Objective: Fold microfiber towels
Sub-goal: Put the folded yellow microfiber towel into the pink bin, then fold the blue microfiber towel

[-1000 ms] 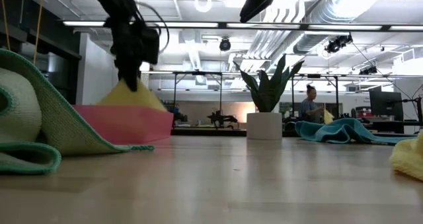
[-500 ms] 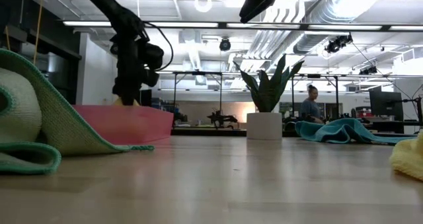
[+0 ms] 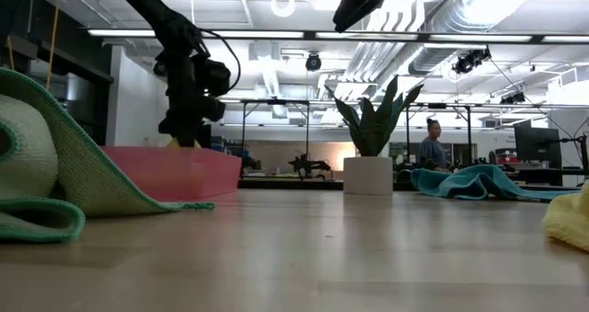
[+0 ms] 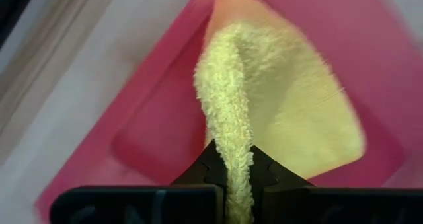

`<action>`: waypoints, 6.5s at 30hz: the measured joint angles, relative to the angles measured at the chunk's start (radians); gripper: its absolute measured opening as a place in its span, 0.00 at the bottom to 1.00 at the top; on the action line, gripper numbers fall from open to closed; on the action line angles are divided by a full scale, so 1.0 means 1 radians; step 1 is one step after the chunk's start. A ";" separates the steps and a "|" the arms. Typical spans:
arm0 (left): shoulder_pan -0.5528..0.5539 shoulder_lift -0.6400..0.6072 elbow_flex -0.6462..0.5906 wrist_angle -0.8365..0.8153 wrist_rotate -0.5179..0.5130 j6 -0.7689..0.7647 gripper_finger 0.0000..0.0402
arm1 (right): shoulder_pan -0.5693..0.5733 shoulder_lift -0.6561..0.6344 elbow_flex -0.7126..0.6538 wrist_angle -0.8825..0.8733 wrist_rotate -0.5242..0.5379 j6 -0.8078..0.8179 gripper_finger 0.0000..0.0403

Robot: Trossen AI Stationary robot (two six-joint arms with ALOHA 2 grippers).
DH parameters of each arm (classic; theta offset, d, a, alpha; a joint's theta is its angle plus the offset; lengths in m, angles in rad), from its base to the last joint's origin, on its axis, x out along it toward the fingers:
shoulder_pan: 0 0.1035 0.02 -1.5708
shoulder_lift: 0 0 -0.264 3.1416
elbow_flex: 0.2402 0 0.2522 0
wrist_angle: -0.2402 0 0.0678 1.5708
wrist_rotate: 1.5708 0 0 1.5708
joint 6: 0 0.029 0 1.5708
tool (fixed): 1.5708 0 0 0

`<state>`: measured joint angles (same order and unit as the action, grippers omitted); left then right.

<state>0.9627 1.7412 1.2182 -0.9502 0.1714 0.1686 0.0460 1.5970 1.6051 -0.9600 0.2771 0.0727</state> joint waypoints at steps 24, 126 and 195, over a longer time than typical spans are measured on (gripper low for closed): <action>0.033 0.000 0.000 -0.060 -0.096 -0.122 0.00 | 0.000 0.000 0.000 0.001 0.000 0.009 0.46; -0.301 -0.109 -0.212 0.220 -0.173 0.527 0.00 | 0.000 0.001 0.000 0.030 0.009 -0.016 0.46; -0.839 -0.968 -0.585 1.127 -0.262 -0.279 0.00 | -0.313 -0.211 -0.639 -0.123 0.062 0.362 0.46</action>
<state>0.1238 0.7734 0.6334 0.1768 -0.0906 -0.1108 -0.2669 1.3860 0.9657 -1.0828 0.3393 0.4344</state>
